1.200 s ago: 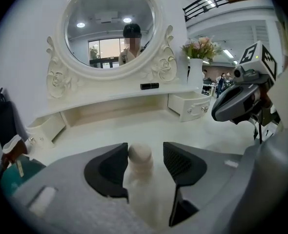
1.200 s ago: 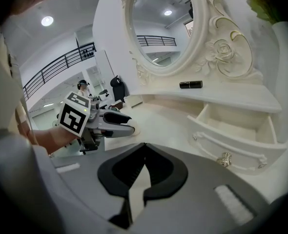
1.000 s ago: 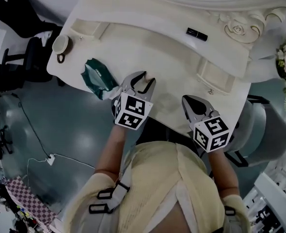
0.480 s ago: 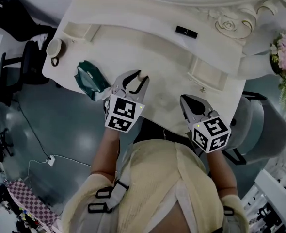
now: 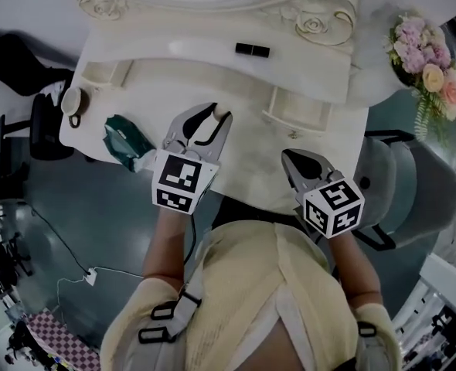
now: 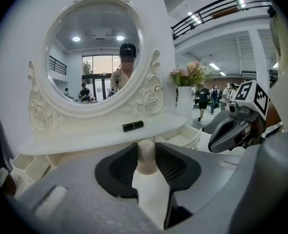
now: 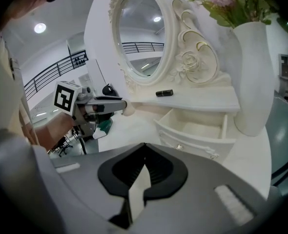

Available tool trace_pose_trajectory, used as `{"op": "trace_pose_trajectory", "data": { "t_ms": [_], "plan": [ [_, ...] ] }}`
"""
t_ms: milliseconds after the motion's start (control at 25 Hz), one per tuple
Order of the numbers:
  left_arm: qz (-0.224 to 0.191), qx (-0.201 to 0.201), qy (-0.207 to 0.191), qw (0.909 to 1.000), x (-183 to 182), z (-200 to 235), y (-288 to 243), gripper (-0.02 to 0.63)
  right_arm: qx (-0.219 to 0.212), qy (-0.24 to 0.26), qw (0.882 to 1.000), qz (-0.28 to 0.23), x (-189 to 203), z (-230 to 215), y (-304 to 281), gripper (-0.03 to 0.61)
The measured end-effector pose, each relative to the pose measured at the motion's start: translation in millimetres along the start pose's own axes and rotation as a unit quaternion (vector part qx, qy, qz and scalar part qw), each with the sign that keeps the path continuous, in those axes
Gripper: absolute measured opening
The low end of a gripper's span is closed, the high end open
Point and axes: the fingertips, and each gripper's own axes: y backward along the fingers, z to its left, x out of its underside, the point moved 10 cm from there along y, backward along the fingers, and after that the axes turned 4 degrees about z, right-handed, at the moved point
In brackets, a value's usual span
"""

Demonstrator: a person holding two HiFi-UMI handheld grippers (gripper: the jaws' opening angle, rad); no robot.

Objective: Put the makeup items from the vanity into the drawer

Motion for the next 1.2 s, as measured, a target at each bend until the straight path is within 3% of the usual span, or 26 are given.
{"op": "trace_pose_trajectory", "data": {
  "t_ms": [280, 520, 720, 960, 1200],
  "plan": [
    [-0.018, 0.043, -0.046, 0.9979, -29.5, -28.0, -27.5, 0.118, 0.044, -0.027, 0.998, -0.027, 13.1, -20.6, 31.2, 0.002],
    [-0.028, 0.098, -0.095, 0.9903, -56.5, -59.9, -58.3, 0.120, 0.079, -0.051, 0.995, -0.040, 27.8, -30.0, 51.0, 0.002],
    [-0.012, 0.140, -0.144, 0.9795, -65.2, -92.1, -87.4, 0.121, 0.098, -0.072, 0.992, -0.046, 40.1, -36.1, 63.9, 0.002],
    [0.012, 0.175, -0.159, 0.9716, -62.6, -111.2, -113.0, 0.125, 0.116, -0.092, 0.988, -0.052, 49.8, -43.6, 74.7, 0.001],
    [0.066, 0.201, -0.163, 0.9636, -55.4, -124.1, -136.3, 0.134, 0.125, -0.105, 0.985, -0.053, 59.1, -50.8, 81.4, 0.001]
  ]
}}
